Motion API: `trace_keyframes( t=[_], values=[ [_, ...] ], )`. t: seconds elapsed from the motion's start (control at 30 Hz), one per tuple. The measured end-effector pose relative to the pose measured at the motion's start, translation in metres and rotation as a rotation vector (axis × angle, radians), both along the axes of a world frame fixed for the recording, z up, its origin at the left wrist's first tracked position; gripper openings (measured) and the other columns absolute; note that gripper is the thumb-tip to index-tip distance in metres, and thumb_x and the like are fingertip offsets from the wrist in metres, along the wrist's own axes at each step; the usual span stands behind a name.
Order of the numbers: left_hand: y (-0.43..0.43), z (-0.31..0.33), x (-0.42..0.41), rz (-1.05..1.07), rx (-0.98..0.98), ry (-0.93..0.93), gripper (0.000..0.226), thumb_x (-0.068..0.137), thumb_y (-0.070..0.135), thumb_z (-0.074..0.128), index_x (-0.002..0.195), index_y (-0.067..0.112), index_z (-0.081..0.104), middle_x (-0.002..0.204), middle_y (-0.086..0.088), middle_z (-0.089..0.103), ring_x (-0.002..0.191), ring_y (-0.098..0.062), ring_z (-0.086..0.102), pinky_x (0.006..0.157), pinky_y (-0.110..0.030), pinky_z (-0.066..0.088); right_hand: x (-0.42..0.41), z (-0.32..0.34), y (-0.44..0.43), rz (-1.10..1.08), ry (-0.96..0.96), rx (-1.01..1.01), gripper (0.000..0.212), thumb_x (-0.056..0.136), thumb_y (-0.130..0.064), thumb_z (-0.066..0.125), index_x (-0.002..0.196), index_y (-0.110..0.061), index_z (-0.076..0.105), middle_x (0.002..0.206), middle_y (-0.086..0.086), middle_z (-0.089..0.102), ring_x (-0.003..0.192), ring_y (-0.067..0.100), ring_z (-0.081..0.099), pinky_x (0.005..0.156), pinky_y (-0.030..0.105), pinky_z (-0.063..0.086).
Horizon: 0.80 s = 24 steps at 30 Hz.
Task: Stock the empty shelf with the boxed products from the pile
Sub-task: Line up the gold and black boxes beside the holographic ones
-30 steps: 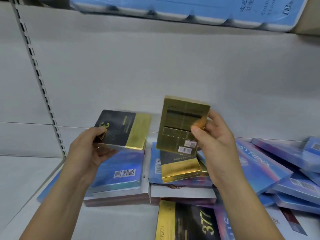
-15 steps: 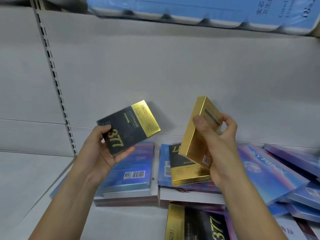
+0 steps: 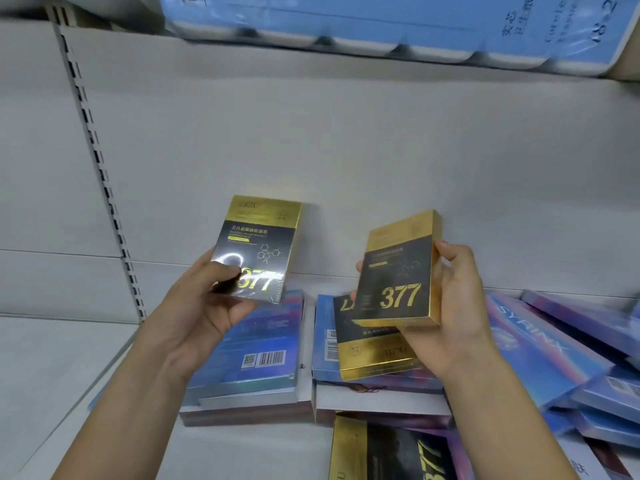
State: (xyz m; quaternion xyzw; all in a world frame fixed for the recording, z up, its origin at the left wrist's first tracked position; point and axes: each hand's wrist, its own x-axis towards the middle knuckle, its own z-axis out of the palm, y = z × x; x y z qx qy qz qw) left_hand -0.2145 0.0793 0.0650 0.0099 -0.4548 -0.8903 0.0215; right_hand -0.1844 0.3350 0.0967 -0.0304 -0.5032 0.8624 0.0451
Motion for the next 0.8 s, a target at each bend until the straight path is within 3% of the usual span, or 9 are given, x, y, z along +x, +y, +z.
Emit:
trace_keyframes(
  t=[0.13,0.2,0.3,0.43,0.5,0.57,0.7,0.8],
  values=[
    [0.004,0.004,0.001,0.000,0.009,-0.064,0.010,0.091,0.003,0.054,0.090,0.006,0.063,0.076,-0.008,0.064,0.069,-0.019,0.065,0.066,-0.037,0.063,-0.001,-0.002,0.001,-0.031,-0.037,-0.025,0.036,0.098,-0.047,0.052,0.092,-0.020,0.074,0.088,0.006,0.076,0.071,0.019,0.074,0.063,0.033,0.059],
    [0.003,0.003,0.001,0.003,0.011,-0.065,0.010,0.093,0.010,0.055,0.091,0.011,0.065,0.082,-0.006,0.070,0.069,-0.018,0.069,0.066,-0.035,0.063,-0.001,-0.003,0.002,-0.015,-0.032,-0.004,0.035,0.092,-0.055,0.060,0.096,-0.023,0.075,0.087,0.003,0.078,0.070,0.018,0.076,0.060,0.031,0.057],
    [0.000,0.001,0.003,0.011,-0.031,-0.035,0.012,0.095,0.021,0.060,0.095,0.017,0.072,0.090,-0.001,0.073,0.074,-0.018,0.068,0.055,-0.028,0.058,0.003,-0.004,-0.001,0.020,0.022,0.085,0.013,0.089,-0.031,0.069,0.095,-0.021,0.074,0.083,0.002,0.078,0.067,0.015,0.075,0.052,0.028,0.058],
    [-0.008,-0.002,0.007,-0.035,-0.149,0.015,0.009,0.094,0.013,0.060,0.099,0.013,0.068,0.094,-0.002,0.074,0.077,-0.016,0.072,0.063,-0.033,0.063,0.009,-0.006,-0.009,0.026,0.070,0.191,0.026,0.090,-0.012,0.067,0.115,-0.014,0.071,0.104,0.008,0.078,0.088,0.022,0.076,0.069,0.037,0.062],
    [-0.014,-0.003,0.011,-0.071,-0.244,0.056,0.024,0.093,0.003,0.058,0.115,0.008,0.066,0.106,-0.007,0.076,0.086,-0.023,0.075,0.073,-0.040,0.064,0.013,-0.008,-0.013,-0.013,0.079,0.210,0.026,0.090,-0.011,0.067,0.116,-0.013,0.071,0.108,0.009,0.077,0.095,0.025,0.075,0.078,0.042,0.062],
    [-0.021,-0.003,0.019,-0.041,-0.315,0.073,0.036,0.093,-0.001,0.057,0.126,0.010,0.065,0.114,-0.012,0.075,0.093,-0.027,0.075,0.078,-0.038,0.064,0.019,-0.011,-0.020,-0.023,0.094,0.212,0.025,0.092,-0.009,0.066,0.116,-0.013,0.072,0.107,0.008,0.078,0.097,0.026,0.075,0.082,0.047,0.061],
    [-0.038,-0.004,0.053,0.095,-0.392,0.111,0.025,0.098,0.014,0.056,0.118,0.012,0.071,0.108,-0.005,0.078,0.090,-0.016,0.075,0.078,-0.025,0.061,0.038,-0.020,-0.035,-0.003,0.125,0.245,0.027,0.096,-0.015,0.064,0.121,-0.027,0.069,0.107,0.003,0.078,0.096,0.024,0.075,0.076,0.047,0.062],
    [-0.065,-0.011,0.093,0.206,-0.474,0.123,0.027,0.097,0.023,0.059,0.120,0.015,0.071,0.112,-0.008,0.077,0.098,-0.021,0.074,0.095,-0.038,0.053,0.050,-0.030,-0.057,0.067,0.129,0.235,0.025,0.099,-0.021,0.062,0.122,-0.029,0.067,0.110,-0.001,0.077,0.105,0.023,0.073,0.087,0.049,0.060]
  ],
)
